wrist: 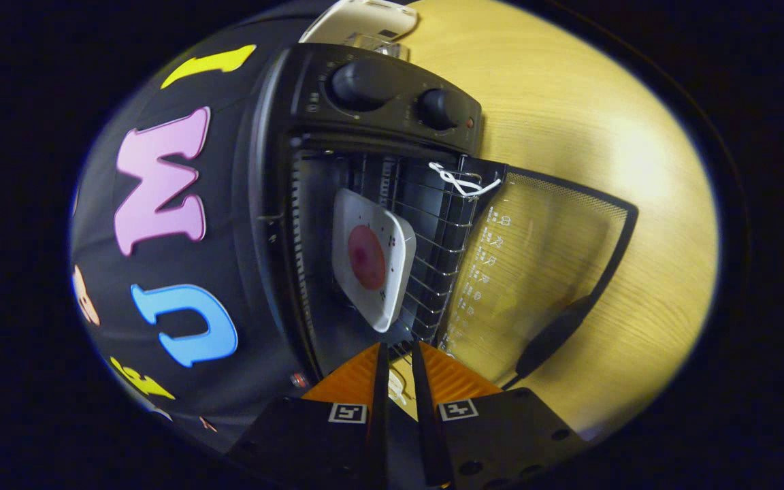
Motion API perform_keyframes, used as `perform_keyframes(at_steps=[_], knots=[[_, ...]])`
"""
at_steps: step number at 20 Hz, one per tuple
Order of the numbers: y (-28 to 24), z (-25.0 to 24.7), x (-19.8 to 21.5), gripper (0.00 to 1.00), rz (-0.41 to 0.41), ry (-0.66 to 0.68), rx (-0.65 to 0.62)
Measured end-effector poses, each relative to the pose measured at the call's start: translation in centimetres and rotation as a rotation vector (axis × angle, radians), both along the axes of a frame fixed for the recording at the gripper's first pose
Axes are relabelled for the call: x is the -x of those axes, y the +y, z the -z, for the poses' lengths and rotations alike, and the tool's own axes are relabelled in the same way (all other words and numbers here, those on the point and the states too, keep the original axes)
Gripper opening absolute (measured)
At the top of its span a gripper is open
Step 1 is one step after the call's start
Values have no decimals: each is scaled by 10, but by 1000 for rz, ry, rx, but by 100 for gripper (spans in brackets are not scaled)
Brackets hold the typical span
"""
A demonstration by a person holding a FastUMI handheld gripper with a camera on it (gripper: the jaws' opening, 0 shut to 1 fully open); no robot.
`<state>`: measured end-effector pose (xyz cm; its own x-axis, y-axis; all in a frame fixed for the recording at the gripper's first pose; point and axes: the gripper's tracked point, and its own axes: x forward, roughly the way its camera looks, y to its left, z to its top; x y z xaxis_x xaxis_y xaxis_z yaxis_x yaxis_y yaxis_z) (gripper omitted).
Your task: Open the toaster oven, put the food inside, and close the toaster oven door.
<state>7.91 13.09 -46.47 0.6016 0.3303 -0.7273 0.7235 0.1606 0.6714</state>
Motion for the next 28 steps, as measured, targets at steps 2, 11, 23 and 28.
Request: perform_keyframes(at_steps=[2, 11, 23, 28], knots=[[1, -13, 21, 61, -84, -16, 15], [-6, -27, 88, 98, -551, -80, 419], [13, 79, 139, 99, -1085, 24, 847], [8, 101, 119, 99, -1023, 78, 866]])
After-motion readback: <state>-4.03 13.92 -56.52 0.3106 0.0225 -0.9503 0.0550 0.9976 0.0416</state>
